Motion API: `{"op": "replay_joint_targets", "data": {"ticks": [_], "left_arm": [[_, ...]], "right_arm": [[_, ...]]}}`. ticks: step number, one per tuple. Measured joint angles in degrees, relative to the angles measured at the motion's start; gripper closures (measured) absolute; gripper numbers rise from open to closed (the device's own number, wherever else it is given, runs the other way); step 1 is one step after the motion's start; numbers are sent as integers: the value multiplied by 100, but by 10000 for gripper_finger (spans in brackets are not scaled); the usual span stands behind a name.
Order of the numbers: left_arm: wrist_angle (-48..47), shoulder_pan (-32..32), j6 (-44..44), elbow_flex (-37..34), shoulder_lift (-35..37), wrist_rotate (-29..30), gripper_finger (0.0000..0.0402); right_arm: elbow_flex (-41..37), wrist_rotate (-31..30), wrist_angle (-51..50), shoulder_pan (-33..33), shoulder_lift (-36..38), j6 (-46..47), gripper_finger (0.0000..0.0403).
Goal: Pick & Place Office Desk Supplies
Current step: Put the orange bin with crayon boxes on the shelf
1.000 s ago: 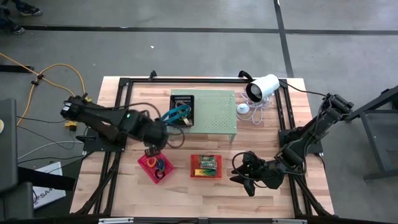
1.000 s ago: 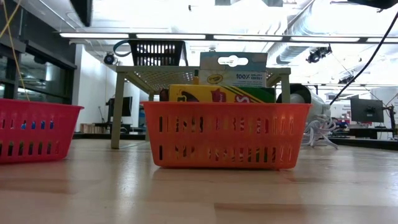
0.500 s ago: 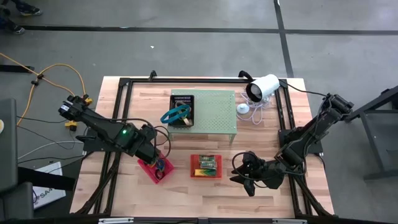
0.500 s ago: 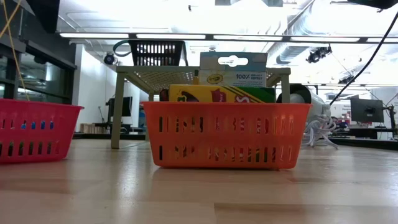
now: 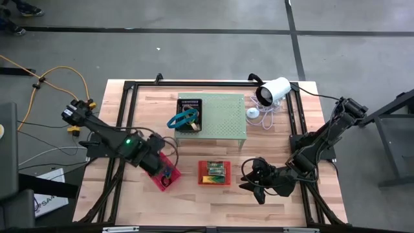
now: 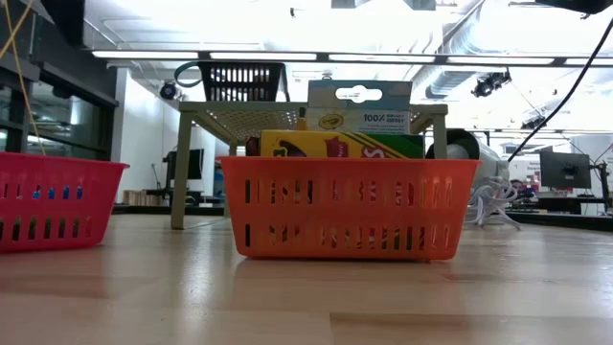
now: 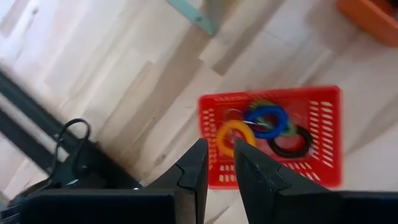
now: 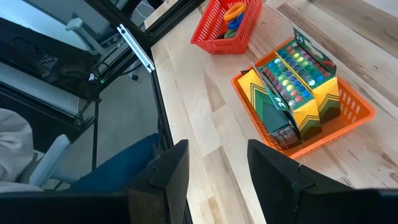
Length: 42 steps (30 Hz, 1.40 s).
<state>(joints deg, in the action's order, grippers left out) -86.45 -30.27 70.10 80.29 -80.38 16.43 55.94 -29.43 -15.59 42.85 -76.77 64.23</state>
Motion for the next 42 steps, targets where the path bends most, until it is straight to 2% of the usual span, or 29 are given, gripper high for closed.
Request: {"op": "replay_joint_targets", "data": {"ticks": [9, 14, 20, 29, 42], "left_arm": [[337, -1003, -413, 2, 0, -25, 332], [363, -1545, -415, 1, 0, -261, 332], [423, -1963, -585, 2, 0, -275, 332], [432, -2062, -585, 1, 0, -275, 332], [445, -1836, -585, 2, 0, -273, 332]], "right_arm": [[0, 1, 0, 1, -1, 1, 252], [0, 1, 0, 1, -1, 2, 252], [0, 2, 0, 1, 0, 2, 252], [0, 0, 0, 2, 0, 2, 252], [0, 0, 0, 1, -1, 2, 252]]}}
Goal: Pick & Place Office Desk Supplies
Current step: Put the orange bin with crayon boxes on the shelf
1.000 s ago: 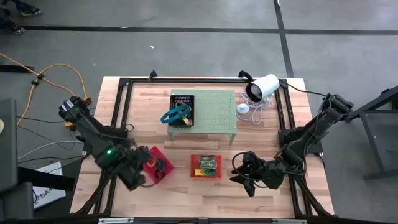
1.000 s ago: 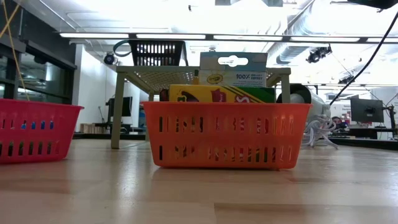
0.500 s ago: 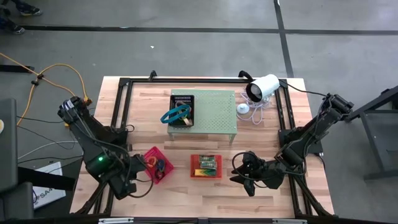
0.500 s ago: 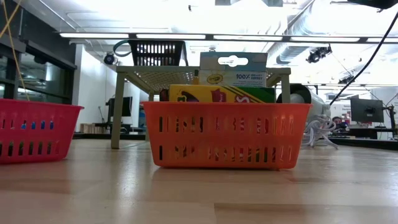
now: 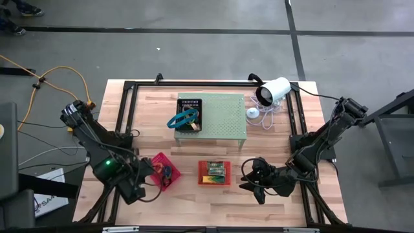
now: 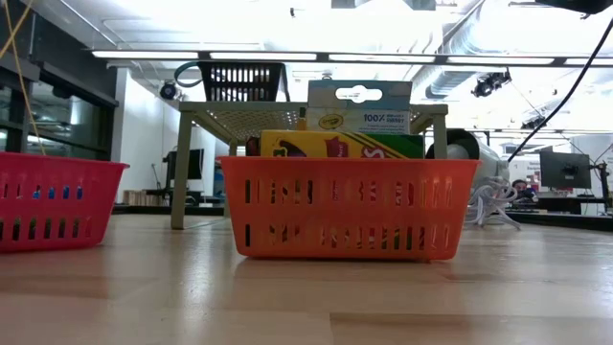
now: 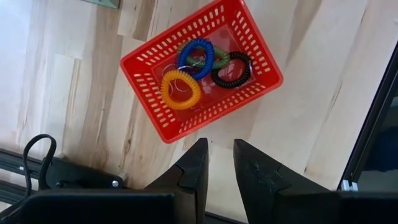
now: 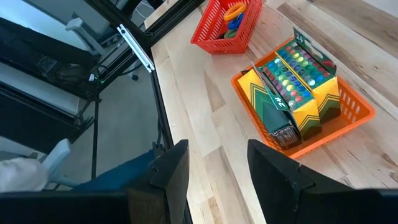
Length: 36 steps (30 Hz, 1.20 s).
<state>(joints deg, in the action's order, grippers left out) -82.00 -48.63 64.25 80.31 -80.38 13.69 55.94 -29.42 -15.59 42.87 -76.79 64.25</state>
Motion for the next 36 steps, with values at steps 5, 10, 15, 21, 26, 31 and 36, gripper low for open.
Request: {"op": "replay_joint_targets", "data": {"ticks": [5, 10, 15, 21, 26, 31, 36], "left_arm": [[0, 88, 0, 0, 0, 0, 332], [0, 165, 0, 0, 0, 2, 332], [0, 232, 0, 0, 0, 1, 332], [0, 310, 0, 0, 0, 2, 332], [2, 365, 0, 0, 0, 2, 332], [2, 400, 0, 0, 0, 2, 332], [2, 400, 0, 0, 0, 2, 332]], "right_arm": [[0, 0, 0, 1, 0, 0, 252], [0, 2, 0, -1, 2, 0, 252], [0, 0, 0, 1, 2, 0, 252], [0, 0, 0, -2, 2, 0, 252], [0, -1, 0, -2, 0, 0, 252], [0, -22, 74, -49, 0, -2, 252], [0, -48, 153, -67, 0, 0, 252]]}}
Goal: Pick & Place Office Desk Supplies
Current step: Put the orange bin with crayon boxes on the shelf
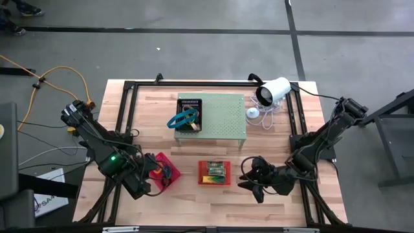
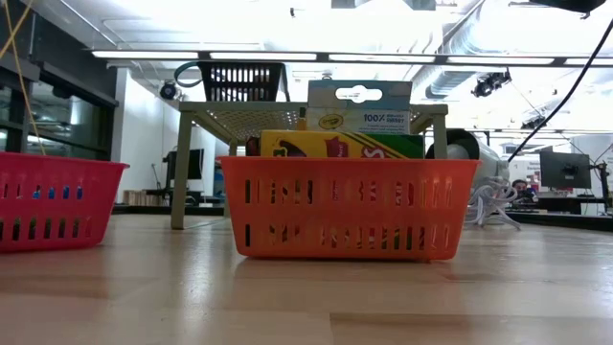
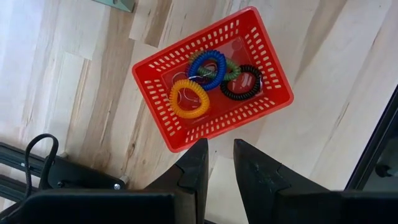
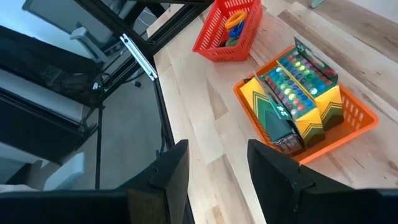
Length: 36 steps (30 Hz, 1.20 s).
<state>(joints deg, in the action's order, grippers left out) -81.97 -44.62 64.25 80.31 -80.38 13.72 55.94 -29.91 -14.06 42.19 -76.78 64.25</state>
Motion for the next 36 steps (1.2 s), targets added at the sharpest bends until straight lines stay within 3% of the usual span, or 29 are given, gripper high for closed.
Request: {"op": "replay_joint_targets", "data": {"ticks": [21, 36], "left_arm": [[0, 0, 0, 0, 0, 0, 332], [0, 0, 0, 0, 0, 0, 332]], "right_arm": [[0, 55, 204, 2, 1, -5, 252], [1, 211, 80, 2, -56, -1801, 252]]}}
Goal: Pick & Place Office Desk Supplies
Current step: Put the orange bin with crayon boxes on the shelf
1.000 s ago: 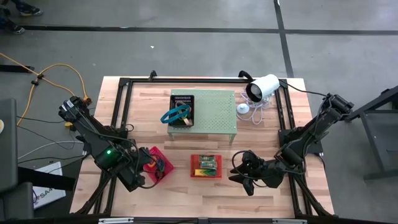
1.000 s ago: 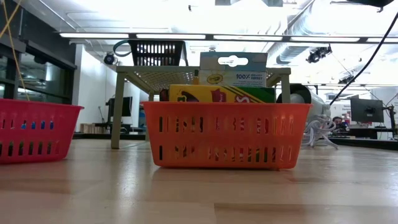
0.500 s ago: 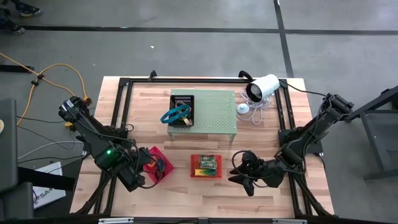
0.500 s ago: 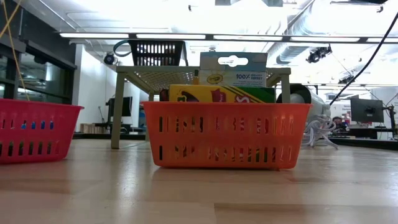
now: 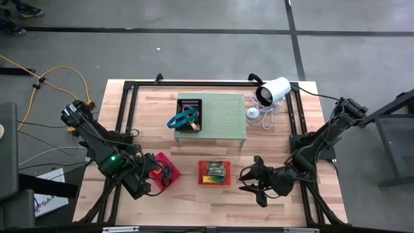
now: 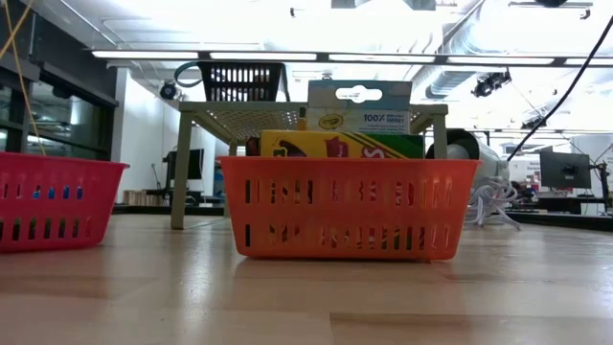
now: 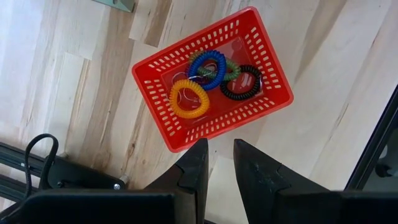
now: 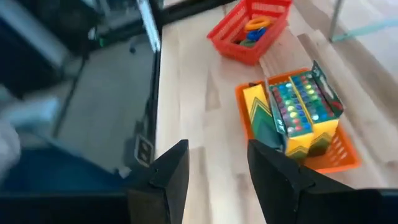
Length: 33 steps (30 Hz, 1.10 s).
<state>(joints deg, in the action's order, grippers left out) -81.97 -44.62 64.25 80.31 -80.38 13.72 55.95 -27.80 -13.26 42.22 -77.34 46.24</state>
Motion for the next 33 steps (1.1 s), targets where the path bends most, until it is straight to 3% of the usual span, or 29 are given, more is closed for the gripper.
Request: {"op": "replay_joint_targets", "data": {"ticks": [10, 20, 33], "left_arm": [[2, 0, 0, 2, 0, 0, 332], [13, 0, 0, 2, -1, 0, 332], [20, 0, 0, 2, 0, 0, 332]], "right_arm": [[1, 1014, -289, -387, -212, -3127, 252], [1, 2224, -325, -834, -212, -4319, 252], [209, 2588, -577, -760, -212, -5765, 252]]}}
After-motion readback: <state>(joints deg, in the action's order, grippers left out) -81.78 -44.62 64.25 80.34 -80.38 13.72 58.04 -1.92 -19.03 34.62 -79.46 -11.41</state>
